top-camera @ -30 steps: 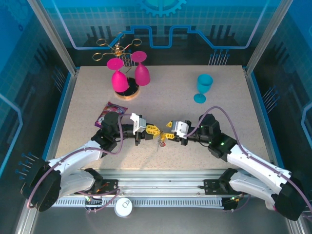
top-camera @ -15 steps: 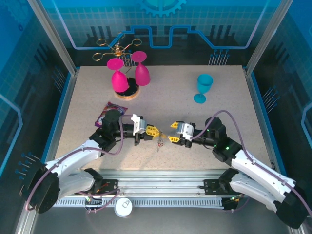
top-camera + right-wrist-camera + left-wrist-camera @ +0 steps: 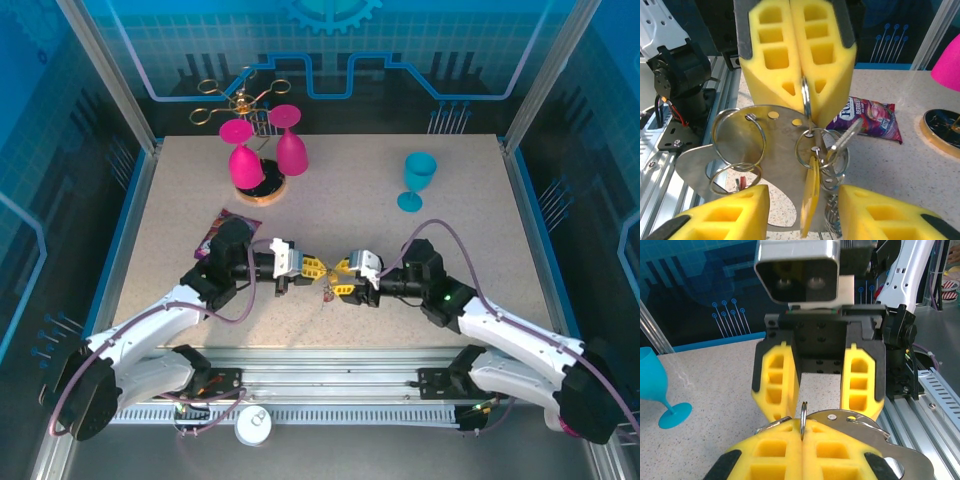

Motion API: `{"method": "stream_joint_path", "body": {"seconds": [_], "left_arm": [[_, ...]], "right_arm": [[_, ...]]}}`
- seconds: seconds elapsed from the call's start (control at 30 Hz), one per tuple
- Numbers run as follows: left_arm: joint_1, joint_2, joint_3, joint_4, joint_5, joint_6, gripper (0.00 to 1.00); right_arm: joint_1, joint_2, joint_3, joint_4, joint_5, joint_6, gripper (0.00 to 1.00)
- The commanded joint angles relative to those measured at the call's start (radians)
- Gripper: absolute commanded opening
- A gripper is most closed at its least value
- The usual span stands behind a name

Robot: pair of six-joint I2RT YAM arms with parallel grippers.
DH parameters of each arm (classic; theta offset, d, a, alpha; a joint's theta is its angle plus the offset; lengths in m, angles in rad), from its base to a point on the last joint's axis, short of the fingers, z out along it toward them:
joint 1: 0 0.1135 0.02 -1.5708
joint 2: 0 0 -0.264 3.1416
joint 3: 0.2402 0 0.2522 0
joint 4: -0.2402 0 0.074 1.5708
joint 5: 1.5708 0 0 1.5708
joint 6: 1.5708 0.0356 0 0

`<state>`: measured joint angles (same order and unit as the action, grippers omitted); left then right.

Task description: Put the keys on the keyring

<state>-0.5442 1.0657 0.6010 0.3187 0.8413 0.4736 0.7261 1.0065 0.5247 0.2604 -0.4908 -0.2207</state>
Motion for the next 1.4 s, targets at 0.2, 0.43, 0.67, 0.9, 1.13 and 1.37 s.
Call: {"method": "stream_joint_path", "body": {"seconds": [0.2,0.43,0.67,0.9,1.13,1.37], "left_arm": [[0.004,-0.04,0.007,-0.003,-0.06,0.034,0.0],[-0.003,-0.022,0.044,-0.227,-0.21,0.147,0.0],[-0.019,0.027,0.069,-0.254,-0.243,0.145,0.0],[-0.018,0.025,0.066,-0.277,-0.278,0.138,0.21],[-0.018,-0.06,0.028,-0.242,-0.306,0.105,0.66],[-0.011,-0.251,-0.137,0.085,-0.534,-0.131,0.88]], "right_arm": [[0.023,0.014,0.042,0.001,0.1,-0.012,0.0],[0.028,-0.073,0.152,-0.264,0.17,-0.118,0.0],[0.072,-0.038,0.223,-0.317,0.224,-0.17,0.0],[0.095,-0.038,0.25,-0.334,0.34,-0.212,0.0],[0.093,-0.036,0.235,-0.342,0.429,-0.227,0.0],[0.096,0.034,0.285,-0.325,0.447,-0.244,0.0]]}}
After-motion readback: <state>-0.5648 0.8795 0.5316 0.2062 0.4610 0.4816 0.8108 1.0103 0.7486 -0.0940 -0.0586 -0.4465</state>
